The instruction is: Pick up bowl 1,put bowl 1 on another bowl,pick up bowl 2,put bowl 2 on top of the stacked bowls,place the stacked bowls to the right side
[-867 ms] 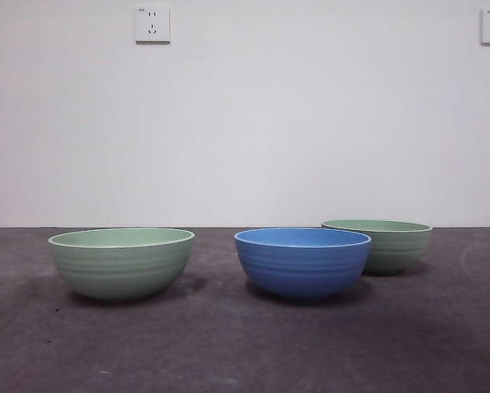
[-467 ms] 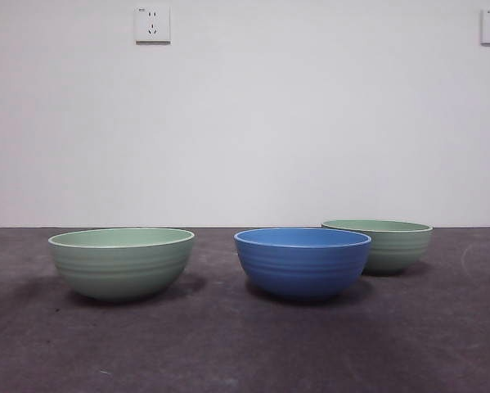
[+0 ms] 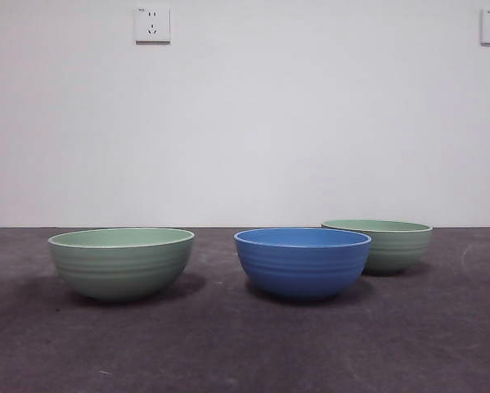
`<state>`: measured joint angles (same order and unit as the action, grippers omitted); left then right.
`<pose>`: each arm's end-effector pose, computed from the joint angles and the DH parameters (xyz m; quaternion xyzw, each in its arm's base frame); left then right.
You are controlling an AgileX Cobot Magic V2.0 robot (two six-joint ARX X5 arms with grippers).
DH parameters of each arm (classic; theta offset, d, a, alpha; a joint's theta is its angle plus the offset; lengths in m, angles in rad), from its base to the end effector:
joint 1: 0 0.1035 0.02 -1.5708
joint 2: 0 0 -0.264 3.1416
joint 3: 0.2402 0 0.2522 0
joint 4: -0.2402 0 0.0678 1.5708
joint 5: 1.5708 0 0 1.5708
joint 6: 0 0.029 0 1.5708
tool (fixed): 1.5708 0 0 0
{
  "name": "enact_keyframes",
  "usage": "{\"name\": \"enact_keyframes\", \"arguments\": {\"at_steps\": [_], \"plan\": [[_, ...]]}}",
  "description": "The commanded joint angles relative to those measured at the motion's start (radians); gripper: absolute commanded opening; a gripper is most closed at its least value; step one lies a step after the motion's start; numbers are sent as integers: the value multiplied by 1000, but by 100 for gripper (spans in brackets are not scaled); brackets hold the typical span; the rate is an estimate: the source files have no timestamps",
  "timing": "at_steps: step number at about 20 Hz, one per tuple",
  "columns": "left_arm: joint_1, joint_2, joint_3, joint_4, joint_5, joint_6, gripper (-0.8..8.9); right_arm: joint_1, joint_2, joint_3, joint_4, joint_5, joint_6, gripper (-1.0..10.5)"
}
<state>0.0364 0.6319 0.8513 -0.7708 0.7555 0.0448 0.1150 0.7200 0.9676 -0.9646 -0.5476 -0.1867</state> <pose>0.1094 -0.0159 0.3247 -0.0848 0.2435 -0.3441 0.9028 0.1116 0.0281 0.3350 -0.0076 0.3128 0.3352 0.8887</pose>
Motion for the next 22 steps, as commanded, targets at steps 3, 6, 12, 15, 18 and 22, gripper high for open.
{"name": "enact_keyframes", "arguments": {"at_steps": [3, 6, 12, 15, 18, 22], "plan": [[-38, 37, 61, -126, 11, 129, -8, 40, 45, 52, -101, -1, -84, -9], [-58, 48, 72, -171, 9, 145, -8, 67, 53, 53, -118, 1, -84, -7], [-65, 49, 72, -184, -2, 132, 222, 79, 55, 53, -117, 1, -57, 184], [-65, 49, 72, -186, -25, 110, 547, 79, 55, 53, -117, 5, -19, 442], [-65, 49, 72, -191, -21, 108, 579, 79, 55, 53, -117, 4, 7, 543], [-65, 49, 72, -195, -21, 108, 579, 79, 55, 53, -118, 4, 18, 542]]}}
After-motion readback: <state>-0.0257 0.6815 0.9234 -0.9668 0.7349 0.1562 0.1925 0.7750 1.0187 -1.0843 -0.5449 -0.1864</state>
